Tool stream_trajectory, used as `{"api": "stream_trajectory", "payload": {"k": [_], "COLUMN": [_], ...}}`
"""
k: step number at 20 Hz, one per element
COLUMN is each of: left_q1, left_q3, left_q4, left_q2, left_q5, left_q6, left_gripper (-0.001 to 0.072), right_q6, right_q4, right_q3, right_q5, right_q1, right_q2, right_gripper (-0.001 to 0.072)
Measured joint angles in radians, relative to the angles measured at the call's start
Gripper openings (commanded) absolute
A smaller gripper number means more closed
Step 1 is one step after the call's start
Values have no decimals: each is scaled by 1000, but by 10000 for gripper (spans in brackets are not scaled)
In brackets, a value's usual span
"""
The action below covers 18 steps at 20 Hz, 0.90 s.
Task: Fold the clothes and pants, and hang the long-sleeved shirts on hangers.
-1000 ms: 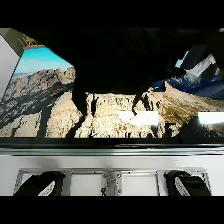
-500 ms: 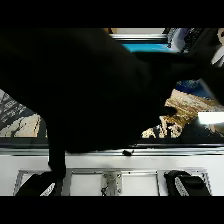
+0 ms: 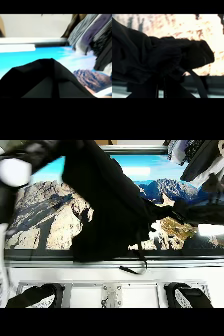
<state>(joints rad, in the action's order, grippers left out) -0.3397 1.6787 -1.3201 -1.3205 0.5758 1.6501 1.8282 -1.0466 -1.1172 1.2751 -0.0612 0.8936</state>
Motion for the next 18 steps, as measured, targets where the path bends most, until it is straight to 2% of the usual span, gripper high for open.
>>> {"api": "stream_trajectory", "payload": {"k": [3, 4, 5, 6, 7, 10, 13, 15, 18], "left_q1": [14, 17, 20, 24, 29, 72, 166, 239, 343], "left_q3": [78, 110, 142, 173, 201, 271, 288, 220, -41], "left_q4": [1, 1, 2, 3, 4, 4, 3, 3, 8], "left_q2": [-173, -222, -264, -304, -335, -385, -368, -316, -181], "left_q5": [-3, 2, 11, 27, 53, 164, 352, 462, 565], "left_q6": [2, 2, 2, 3, 6, 8, 18, 26, 32], "left_gripper": [8, 181, 601, 695, 688, 688, 687, 687, 688], "right_q6": [-37, -49, -60, -68, -75, -105, -157, -192, -238], "right_q4": [-29, -34, -38, -42, -43, -47, -50, -51, -52], "right_q3": [17, 20, 22, 23, 24, 22, 19, 19, 27], "right_q5": [-142, -198, -255, -308, -363, -494, -546, -530, -459], "right_q1": [0, 0, 0, 0, 0, -8, -33, -47, -51], "right_q2": [124, 163, 200, 227, 250, 273, 227, 173, 91], "right_gripper": [31, 55, 233, 486, 643, 646, 645, 645, 645]}}
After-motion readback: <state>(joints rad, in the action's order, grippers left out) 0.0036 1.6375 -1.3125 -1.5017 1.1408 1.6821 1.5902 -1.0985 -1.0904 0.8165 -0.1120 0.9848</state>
